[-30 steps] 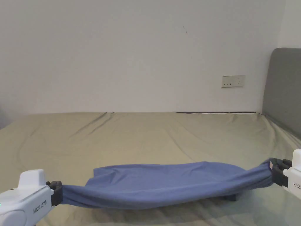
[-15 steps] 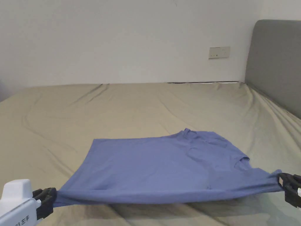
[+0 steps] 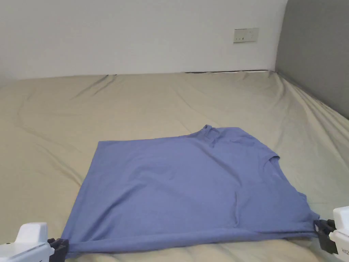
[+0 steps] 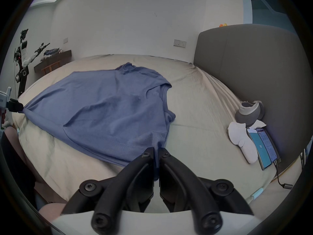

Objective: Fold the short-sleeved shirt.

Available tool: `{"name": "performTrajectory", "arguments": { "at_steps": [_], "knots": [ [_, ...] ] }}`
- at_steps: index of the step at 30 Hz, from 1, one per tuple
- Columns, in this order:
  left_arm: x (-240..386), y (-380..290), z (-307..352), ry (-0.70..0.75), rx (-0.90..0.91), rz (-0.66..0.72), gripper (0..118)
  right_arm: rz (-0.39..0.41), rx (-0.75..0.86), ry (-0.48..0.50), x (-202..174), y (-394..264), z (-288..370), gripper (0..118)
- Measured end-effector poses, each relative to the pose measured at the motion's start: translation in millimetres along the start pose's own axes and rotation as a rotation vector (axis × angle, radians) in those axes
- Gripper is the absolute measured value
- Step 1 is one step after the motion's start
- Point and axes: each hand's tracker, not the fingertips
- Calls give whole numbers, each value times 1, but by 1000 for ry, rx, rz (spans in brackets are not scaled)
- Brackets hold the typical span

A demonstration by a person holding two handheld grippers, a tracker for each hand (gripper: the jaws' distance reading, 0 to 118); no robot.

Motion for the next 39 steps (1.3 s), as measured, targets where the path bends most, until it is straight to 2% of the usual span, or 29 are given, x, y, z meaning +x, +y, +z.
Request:
{"name": "performTrajectory", "arguments": {
  "at_steps": [2, 3, 4, 5, 6, 7, 8, 10, 11, 12, 13, 14, 16, 17, 18, 19, 21, 22, 23, 24, 25, 28, 29, 30, 33, 34, 36, 37, 39],
  "knots": [
    [0, -4, -3, 9, -5, 18, 4, 3, -16, 2, 0, -4, -2, 5],
    [-1, -4, -3, 4, -12, 33, 15, -2, -25, 8, 1, -6, -3, 8],
    [0, -3, -2, 13, -20, 34, 36, -12, -47, 7, 3, -7, -5, 17],
    [1, -3, 1, 41, -20, 25, 71, -31, -61, -19, 5, -8, -3, 50],
    [2, -2, 8, 53, 4, 14, 88, -47, -51, -48, 6, -10, 0, 79],
    [2, 1, 19, 39, 47, -8, 95, -47, -27, -39, 8, -9, 7, 97],
    [4, 8, 33, 30, 81, -39, 95, -48, 14, -15, 9, -5, 17, 103],
    [11, 19, 65, 45, 170, -63, 94, -37, 79, 3, 2, 11, 42, 102],
    [16, 27, 82, 35, 198, -72, 80, -38, 96, 19, -3, 21, 56, 92],
    [21, 33, 97, 18, 217, -76, 54, -47, 123, 45, -6, 27, 67, 68],
    [27, 35, 114, 13, 268, -80, 14, -60, 163, 72, -9, 33, 80, 20],
    [33, 30, 129, 42, 344, -52, 0, -74, 214, 86, -13, 37, 92, 0],
    [39, 17, 143, 32, 381, 27, 0, -98, 340, 55, -34, 38, 113, 0],
    [40, 14, 144, -48, 325, -4, 0, -27, 383, 142, -39, 39, 118, 0],
    [41, 12, 145, -86, 292, -49, 0, -118, 215, 210, -47, 31, 112, 0],
    [41, 8, 142, -76, 305, -75, 0, 46, 336, 166, -58, 41, 119, 0],
    [34, -4, 130, -23, 312, -34, 0, 77, 334, 157, -61, 39, 114, 0],
    [24, -3, 118, -22, 204, 9, 0, 51, 324, 153, -55, 37, 108, 0],
    [19, -6, 106, -26, 150, 23, 0, -39, 247, 168, -50, 33, 100, 0],
    [14, -10, 96, -53, 119, 4, 0, -89, 198, 162, -46, 31, 96, 0],
    [12, -14, 85, -44, 83, -20, 1, -89, 225, 174, -43, 32, 95, 0],
    [4, -22, 47, 23, -56, -58, 72, -43, 226, 140, -43, 32, 95, 0],
    [3, -24, 37, 34, -87, -80, 85, -50, 217, 144, -40, 31, 93, 0],
    [3, -23, 31, 35, -94, -90, 85, -68, 199, 148, -41, 32, 94, 0],
    [3, -18, 15, 63, -94, -102, 85, -78, 185, 141, -38, 31, 91, 0],
    [4, -13, 14, 56, -90, -106, 78, -73, 187, 135, -40, 32, 93, 0],
    [4, -6, 14, 35, -54, -100, 14, -80, 186, 139, -39, 34, 94, 0],
    [4, -5, 13, 23, -42, -90, 2, -85, 184, 144, -38, 34, 94, 0],
    [3, -8, 9, -2, -73, -86, 0, -84, 180, 146, -39, 34, 97, 0]
  ]
}}
